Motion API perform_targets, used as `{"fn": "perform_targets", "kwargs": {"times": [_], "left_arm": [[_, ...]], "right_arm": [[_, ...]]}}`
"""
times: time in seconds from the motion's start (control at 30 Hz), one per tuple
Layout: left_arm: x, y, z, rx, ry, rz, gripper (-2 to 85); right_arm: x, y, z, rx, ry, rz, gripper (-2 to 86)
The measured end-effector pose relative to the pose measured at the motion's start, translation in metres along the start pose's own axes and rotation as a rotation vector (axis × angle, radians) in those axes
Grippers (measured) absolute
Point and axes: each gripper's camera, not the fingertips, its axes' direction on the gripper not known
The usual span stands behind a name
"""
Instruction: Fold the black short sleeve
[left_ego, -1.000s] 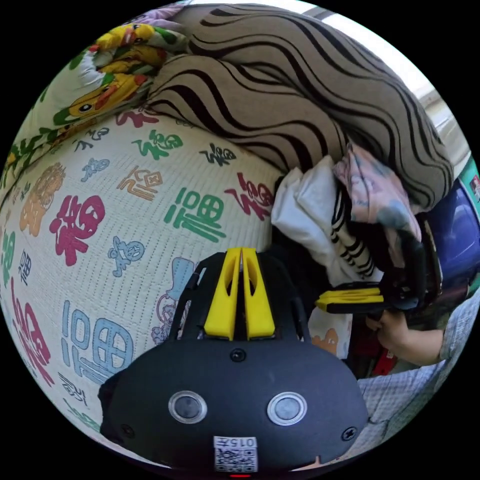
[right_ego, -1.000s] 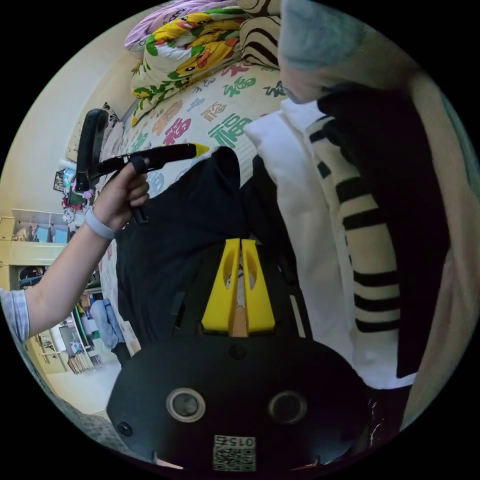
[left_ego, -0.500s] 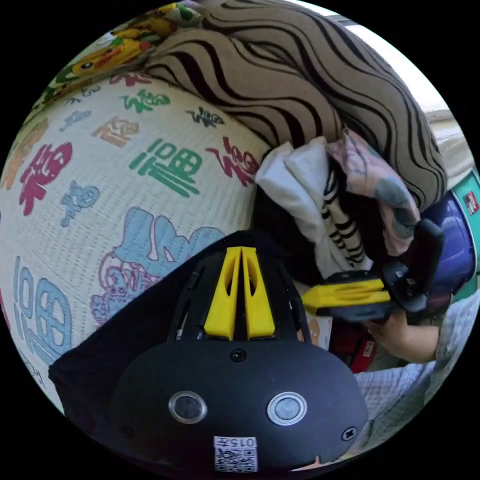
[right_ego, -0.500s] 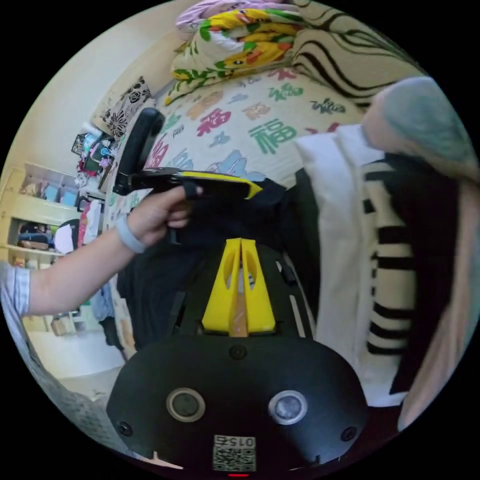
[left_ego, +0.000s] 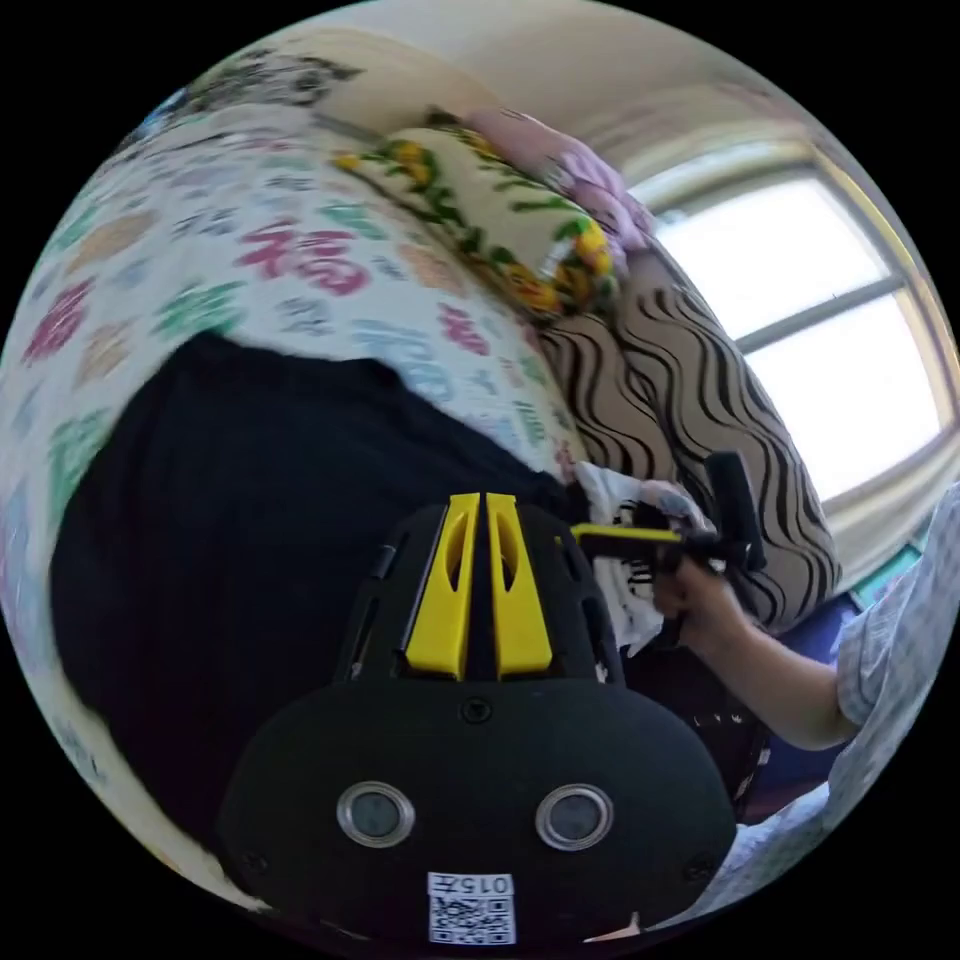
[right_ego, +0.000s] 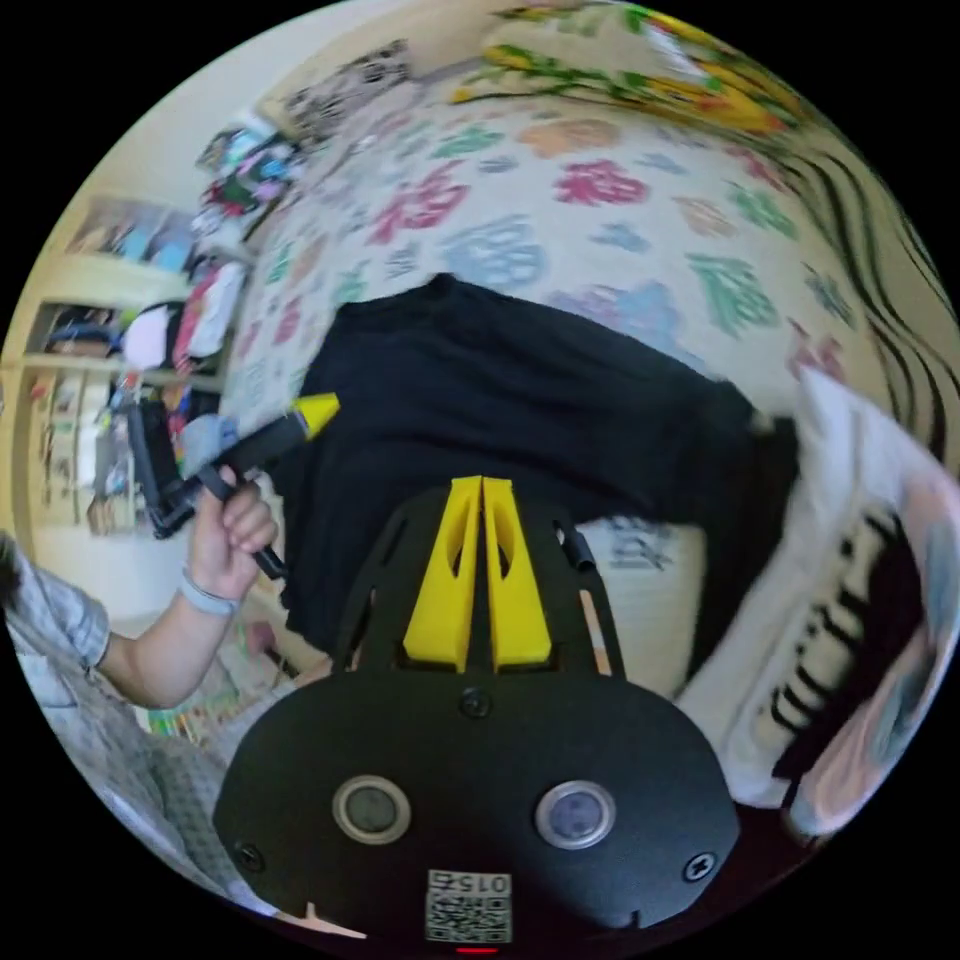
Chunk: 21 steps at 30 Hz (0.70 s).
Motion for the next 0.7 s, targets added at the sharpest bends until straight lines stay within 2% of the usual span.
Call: {"fn": "perform_targets", "kwargs": {"times": [0.13, 0.2, 0.27, 0.37, 0.43, 0.5, 0.57, 0.7], "left_arm": [[-0.095, 0.095, -0.099, 0.047, -0.291, -0.305, 1.5], [-0.149, 0.145, -0.145, 0.093, -0.286, -0.476, 2.4], [-0.178, 0.173, -0.17, 0.123, -0.292, -0.522, 2.8], [-0.213, 0.211, -0.204, 0.18, -0.282, -0.541, 3.1], [-0.232, 0.232, -0.222, 0.208, -0.247, -0.557, 3.1], [-0.257, 0.26, -0.245, 0.233, -0.201, -0.572, 3.0], [-0.275, 0.278, -0.263, 0.259, -0.172, -0.563, 3.2], [-0.32, 0.308, -0.303, 0.271, -0.127, -0.527, 4.5]], "right_arm": [[-0.13, -0.071, 0.059, -0.164, -0.164, -0.362, 7.5], [-0.194, -0.092, 0.09, -0.227, -0.188, -0.514, 9.5], [-0.258, -0.105, 0.126, -0.308, -0.183, -0.651, 11.6], [-0.347, -0.117, 0.199, -0.487, 0.035, -0.831, 12.8], [-0.391, -0.124, 0.253, -0.608, 0.336, -0.928, 6.5], [-0.418, -0.136, 0.266, -0.614, 0.42, -0.982, 2.5], [-0.441, -0.16, 0.26, -0.596, 0.349, -0.928, 1.5], [-0.477, -0.243, 0.237, -0.473, 0.001, -0.645, 0.4]]}}
